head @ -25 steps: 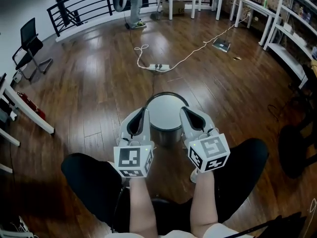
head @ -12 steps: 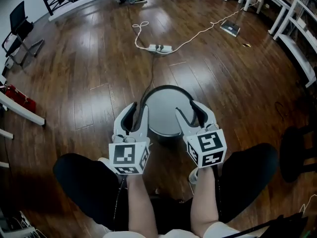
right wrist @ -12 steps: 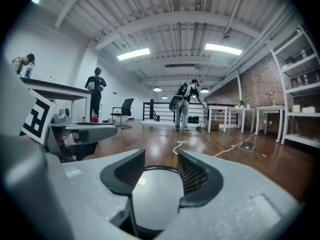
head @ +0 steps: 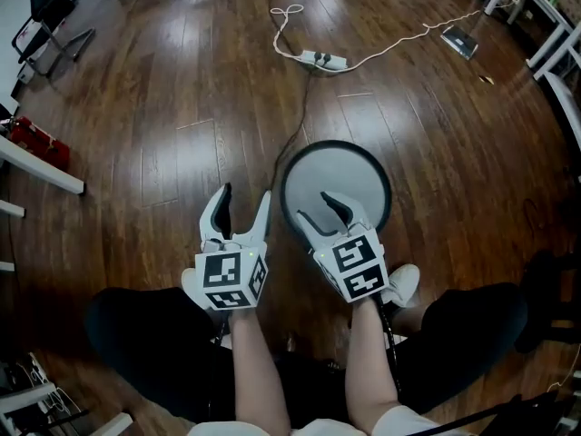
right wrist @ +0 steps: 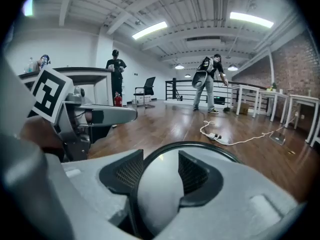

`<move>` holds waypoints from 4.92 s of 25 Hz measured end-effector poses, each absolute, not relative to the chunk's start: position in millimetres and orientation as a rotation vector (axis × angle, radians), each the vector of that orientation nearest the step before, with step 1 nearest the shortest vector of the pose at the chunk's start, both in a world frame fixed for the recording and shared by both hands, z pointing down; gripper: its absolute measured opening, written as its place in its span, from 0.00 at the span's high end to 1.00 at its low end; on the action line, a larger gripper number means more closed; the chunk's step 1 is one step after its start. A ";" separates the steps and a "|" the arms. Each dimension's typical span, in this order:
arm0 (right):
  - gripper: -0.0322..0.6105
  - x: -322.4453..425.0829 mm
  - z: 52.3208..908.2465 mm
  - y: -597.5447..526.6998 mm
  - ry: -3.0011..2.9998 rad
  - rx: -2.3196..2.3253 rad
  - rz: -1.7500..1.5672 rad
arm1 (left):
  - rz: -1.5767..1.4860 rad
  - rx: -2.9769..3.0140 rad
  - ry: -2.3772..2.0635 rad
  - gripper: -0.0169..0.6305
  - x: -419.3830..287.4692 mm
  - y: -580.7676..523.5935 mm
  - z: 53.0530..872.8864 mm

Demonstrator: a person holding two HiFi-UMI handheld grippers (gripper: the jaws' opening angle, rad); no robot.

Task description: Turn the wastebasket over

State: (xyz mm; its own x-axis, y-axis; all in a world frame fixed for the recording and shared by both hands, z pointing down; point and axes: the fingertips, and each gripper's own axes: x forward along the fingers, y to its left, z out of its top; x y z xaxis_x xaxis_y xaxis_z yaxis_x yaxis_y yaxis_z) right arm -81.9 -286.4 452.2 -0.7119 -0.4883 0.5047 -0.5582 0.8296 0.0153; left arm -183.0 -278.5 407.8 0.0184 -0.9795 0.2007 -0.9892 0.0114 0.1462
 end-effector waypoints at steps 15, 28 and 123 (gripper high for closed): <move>0.82 -133.5 518.8 -261.2 -2.212 0.637 0.096 | 0.018 1.965 -2.069 0.56 -211.9 -273.7 418.6; 0.89 -108.7 486.5 -267.6 -2.425 0.693 0.377 | -0.028 1.954 -2.084 0.58 -215.3 -264.3 408.7; 0.97 177.0 508.4 -298.4 -2.317 1.686 0.727 | 0.942 2.759 -1.272 0.85 76.0 -236.7 480.8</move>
State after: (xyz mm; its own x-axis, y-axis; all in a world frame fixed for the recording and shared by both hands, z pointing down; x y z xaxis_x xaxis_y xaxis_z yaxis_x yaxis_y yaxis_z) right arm 177.0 -298.4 508.4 -0.3380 -0.8411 0.4222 -0.9315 0.2350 -0.2775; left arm 76.0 -236.7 480.8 0.5049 -0.7051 0.4979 -0.6819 -0.6795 -0.2707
